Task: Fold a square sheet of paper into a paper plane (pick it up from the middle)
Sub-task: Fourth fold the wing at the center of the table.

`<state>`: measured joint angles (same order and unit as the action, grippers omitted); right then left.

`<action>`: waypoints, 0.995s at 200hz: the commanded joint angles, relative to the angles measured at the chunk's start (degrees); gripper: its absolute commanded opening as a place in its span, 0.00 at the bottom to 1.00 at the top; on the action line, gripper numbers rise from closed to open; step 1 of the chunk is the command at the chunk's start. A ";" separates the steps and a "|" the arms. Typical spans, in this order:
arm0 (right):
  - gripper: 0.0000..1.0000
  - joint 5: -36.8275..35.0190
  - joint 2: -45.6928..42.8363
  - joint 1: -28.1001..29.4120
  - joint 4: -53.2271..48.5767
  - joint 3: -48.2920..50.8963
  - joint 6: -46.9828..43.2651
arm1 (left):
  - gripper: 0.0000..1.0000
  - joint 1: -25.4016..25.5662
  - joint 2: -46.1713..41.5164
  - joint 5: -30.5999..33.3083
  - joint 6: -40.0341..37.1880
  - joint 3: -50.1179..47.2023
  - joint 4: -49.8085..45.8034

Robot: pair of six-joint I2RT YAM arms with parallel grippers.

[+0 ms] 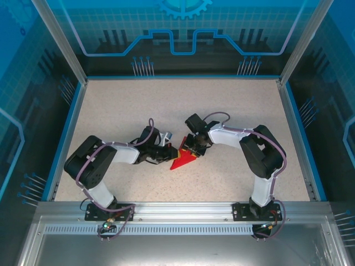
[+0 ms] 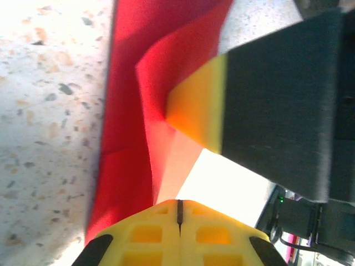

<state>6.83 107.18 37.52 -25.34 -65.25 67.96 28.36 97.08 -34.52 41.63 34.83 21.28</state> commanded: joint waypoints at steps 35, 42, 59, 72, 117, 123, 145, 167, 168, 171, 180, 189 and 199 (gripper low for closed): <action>0.39 -3.00 2.79 0.36 -3.40 0.35 -0.13 | 0.00 0.39 2.26 3.68 -0.32 1.99 -2.57; 0.38 -3.09 2.78 0.36 -3.48 0.37 -0.11 | 0.00 0.44 2.49 3.87 -0.39 2.04 -2.75; 0.36 -3.14 3.02 0.36 -3.49 0.40 -0.27 | 0.00 0.45 2.98 3.93 -0.32 2.24 -2.88; 0.37 -3.05 3.22 0.30 -3.66 0.18 -0.67 | 0.00 0.39 3.21 4.00 -0.49 2.33 -3.20; 0.41 -2.44 4.81 0.37 -4.90 -1.39 -1.78 | 0.00 0.39 2.46 4.46 -1.02 2.17 -4.13; 0.41 -2.44 5.15 0.44 -5.36 -1.70 -1.91 | 0.00 0.47 2.28 4.55 -1.02 2.17 -4.28; 0.41 -2.44 5.92 0.54 -6.20 -2.48 -2.24 | 0.00 0.39 1.72 4.80 -1.24 2.09 -4.57; 0.41 -2.44 6.63 0.54 -6.96 -3.11 -2.56 | 0.00 0.45 2.05 5.04 -1.49 2.26 -5.19; 0.41 -2.44 6.72 0.54 -6.98 -3.16 -2.57 | 0.00 0.42 2.01 5.06 -1.52 2.26 -5.23; 0.41 -2.39 6.85 0.54 -7.15 -3.27 -2.58 | 0.00 0.39 2.05 5.15 -1.54 2.26 -5.41; 0.42 -2.34 7.21 0.56 -7.48 -3.63 -2.76 | 0.00 0.41 2.06 5.65 -1.90 2.35 -6.11; 0.42 -2.19 7.42 0.58 -7.57 -3.78 -2.91 | 0.00 0.45 1.85 6.31 -2.35 2.39 -7.20; 0.42 -2.08 7.73 0.61 -7.70 -3.87 -2.97 | 0.00 0.41 1.82 6.90 -2.68 2.57 -8.26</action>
<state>6.83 110.30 37.52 -31.29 -70.00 66.19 28.36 99.70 -30.22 41.36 36.21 18.00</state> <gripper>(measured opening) 0.417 0.044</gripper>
